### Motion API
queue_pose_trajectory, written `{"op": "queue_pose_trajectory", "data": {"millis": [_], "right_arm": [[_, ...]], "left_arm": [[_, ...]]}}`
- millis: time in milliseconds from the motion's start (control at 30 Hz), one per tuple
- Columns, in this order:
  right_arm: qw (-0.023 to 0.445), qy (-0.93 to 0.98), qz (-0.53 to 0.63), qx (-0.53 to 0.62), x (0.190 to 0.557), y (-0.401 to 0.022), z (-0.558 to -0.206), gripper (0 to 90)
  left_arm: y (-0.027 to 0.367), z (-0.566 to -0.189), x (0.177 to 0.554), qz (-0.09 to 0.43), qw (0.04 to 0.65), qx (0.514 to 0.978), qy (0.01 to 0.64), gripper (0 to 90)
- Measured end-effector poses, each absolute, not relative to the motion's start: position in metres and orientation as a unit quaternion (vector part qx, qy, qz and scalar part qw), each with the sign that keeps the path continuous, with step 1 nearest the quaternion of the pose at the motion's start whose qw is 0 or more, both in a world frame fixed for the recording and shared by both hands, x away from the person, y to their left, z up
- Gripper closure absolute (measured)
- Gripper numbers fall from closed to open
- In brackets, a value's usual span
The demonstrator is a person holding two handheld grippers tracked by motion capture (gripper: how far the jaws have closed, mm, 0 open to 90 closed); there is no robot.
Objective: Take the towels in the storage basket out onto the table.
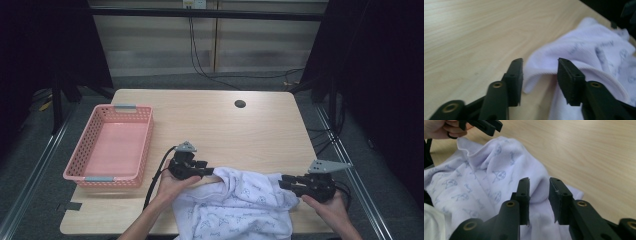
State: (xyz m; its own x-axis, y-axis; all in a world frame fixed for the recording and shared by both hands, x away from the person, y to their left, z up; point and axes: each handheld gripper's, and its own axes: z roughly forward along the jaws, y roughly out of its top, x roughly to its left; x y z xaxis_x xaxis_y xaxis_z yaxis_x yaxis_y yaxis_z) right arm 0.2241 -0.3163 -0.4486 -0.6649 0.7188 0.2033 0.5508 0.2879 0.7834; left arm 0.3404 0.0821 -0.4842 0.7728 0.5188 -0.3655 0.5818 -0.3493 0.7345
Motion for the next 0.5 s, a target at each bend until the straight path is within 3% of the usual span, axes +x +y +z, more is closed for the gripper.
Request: {"op": "queue_pose_trajectory", "data": {"millis": [167,367,467,500], "right_arm": [[0.079,0.834,0.373,0.399,0.243,-0.297,-0.478,72.1],[0.037,0.828,0.391,0.401,0.241,-0.298,-0.487,57.1],[0.049,0.845,0.370,0.383,0.237,-0.292,-0.492,53.5],[0.060,0.848,0.365,0.379,0.235,-0.290,-0.492,53.0]], "left_arm": [[0.079,-0.498,0.349,-0.038,0.435,0.830,0.346,55.9],[0.065,-0.504,0.345,-0.061,0.426,0.842,0.324,47.3],[0.059,-0.504,0.344,-0.067,0.421,0.846,0.321,53.6],[0.057,-0.505,0.344,-0.069,0.420,0.847,0.317,61.8]]}}
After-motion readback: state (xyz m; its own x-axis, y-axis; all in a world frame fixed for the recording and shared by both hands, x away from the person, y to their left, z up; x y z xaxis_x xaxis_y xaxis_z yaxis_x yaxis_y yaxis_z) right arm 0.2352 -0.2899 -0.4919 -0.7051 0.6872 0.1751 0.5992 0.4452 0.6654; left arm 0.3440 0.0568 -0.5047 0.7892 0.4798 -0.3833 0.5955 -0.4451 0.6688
